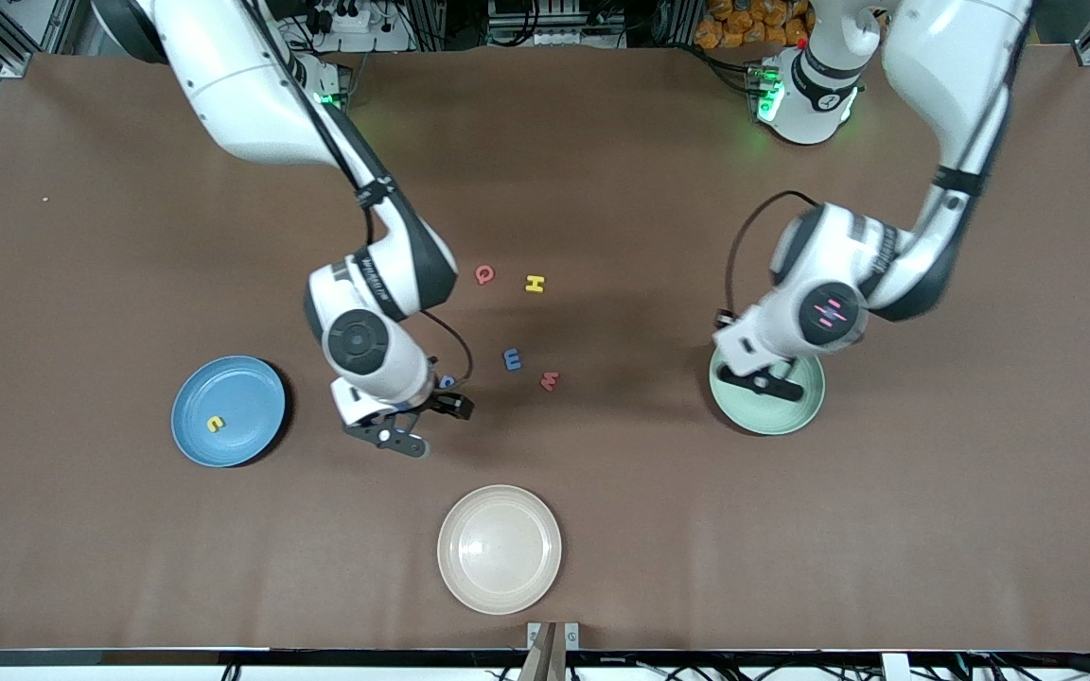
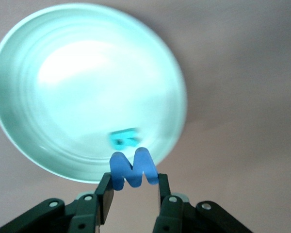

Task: Sort upper and lower case letters into plates
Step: 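Place the blue M on the green plate with the left gripper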

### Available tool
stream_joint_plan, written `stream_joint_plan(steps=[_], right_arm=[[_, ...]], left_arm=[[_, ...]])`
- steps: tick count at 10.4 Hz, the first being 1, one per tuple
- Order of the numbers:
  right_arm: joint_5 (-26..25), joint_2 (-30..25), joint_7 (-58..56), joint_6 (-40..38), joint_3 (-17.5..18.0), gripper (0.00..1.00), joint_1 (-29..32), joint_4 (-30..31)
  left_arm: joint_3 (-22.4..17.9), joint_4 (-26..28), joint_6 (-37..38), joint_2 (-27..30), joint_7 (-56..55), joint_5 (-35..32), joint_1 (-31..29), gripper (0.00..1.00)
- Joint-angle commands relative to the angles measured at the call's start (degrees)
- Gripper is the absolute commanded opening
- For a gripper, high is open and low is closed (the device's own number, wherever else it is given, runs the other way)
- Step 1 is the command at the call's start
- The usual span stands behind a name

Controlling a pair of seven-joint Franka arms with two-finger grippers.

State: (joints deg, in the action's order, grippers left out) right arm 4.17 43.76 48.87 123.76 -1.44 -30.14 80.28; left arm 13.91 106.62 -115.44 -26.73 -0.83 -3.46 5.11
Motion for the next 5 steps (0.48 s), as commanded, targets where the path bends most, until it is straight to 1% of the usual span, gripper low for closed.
stream_joint_plan(steps=[1, 2, 3, 4, 5], right_arm=[[0.4, 7.37, 10.76, -0.8, -0.41, 1.0, -4.47, -9.59], [0.4, 8.95, 13.67, -0.01, -0.32, 1.0, -5.88, -11.09], [0.48, 9.84, 15.27, 2.34, 0.64, 1.0, -6.51, -11.2], [0.48, 10.98, 16.42, 4.89, 1.17, 1.0, -7.91, -11.2], [0.48, 11.43, 16.69, 6.05, 1.26, 1.0, -9.31, -11.2]], left_arm=[[0.76, 0.08, -1.45, -2.52, 4.95, 0.74, -2.64, 0.32], [0.76, 0.08, -1.54, -2.62, 5.04, 0.22, -2.65, 0.37], [0.68, -0.09, -1.54, -3.23, 6.0, 0.04, -2.73, 0.7], [0.68, -0.18, -1.54, -3.5, 6.97, 0.04, -2.73, 1.0], [0.68, -0.09, -1.54, -3.33, 7.06, 0.04, -2.73, 1.0]])
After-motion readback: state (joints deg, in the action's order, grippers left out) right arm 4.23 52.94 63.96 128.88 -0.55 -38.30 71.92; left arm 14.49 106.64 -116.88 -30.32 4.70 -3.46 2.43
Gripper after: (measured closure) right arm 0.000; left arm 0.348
